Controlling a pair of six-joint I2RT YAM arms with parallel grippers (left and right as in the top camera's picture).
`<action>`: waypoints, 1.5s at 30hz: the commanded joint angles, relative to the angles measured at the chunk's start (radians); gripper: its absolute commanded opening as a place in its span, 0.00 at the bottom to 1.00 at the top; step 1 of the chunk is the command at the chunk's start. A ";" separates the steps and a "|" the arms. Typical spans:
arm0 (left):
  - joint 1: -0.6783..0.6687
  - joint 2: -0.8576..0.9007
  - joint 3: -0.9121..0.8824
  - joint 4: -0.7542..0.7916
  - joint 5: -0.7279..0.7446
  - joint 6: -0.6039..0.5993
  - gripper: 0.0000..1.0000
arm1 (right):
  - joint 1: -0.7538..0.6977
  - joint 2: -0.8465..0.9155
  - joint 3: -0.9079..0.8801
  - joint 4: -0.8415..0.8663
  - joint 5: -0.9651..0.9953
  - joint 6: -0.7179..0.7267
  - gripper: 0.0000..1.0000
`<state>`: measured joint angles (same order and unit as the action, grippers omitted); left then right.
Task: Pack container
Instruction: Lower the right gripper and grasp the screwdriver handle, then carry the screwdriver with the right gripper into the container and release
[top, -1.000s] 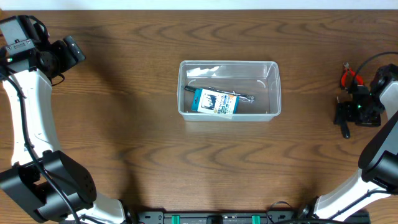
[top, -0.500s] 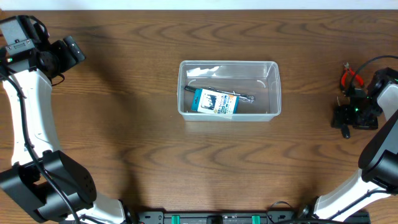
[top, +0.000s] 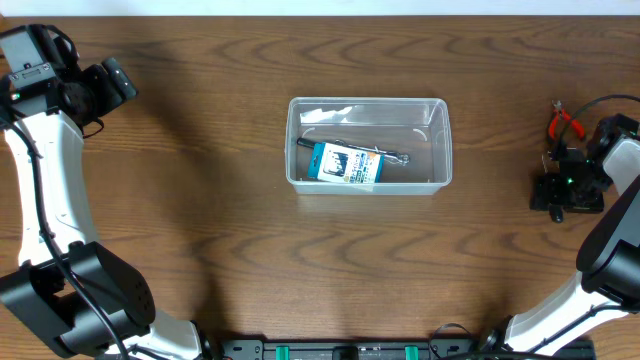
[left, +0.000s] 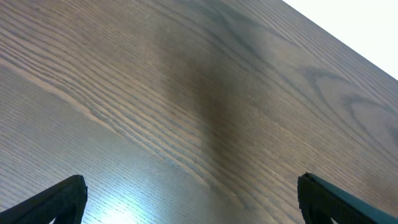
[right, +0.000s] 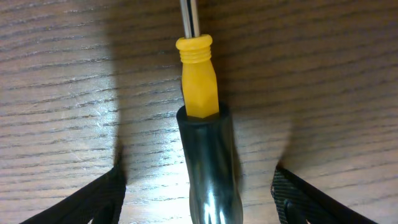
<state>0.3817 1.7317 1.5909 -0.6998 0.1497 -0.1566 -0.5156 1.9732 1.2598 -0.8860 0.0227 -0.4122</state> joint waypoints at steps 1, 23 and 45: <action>0.002 -0.007 0.014 -0.003 -0.008 0.006 0.98 | -0.005 -0.008 -0.005 0.005 0.006 0.022 0.68; 0.002 -0.007 0.014 -0.003 -0.008 0.006 0.98 | -0.005 -0.008 -0.003 0.008 0.006 0.023 0.16; 0.002 -0.007 0.014 -0.003 -0.008 0.006 0.98 | 0.141 -0.017 0.439 -0.153 -0.090 0.057 0.01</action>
<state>0.3817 1.7317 1.5909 -0.6998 0.1497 -0.1566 -0.4366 1.9724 1.6012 -1.0195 -0.0330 -0.3470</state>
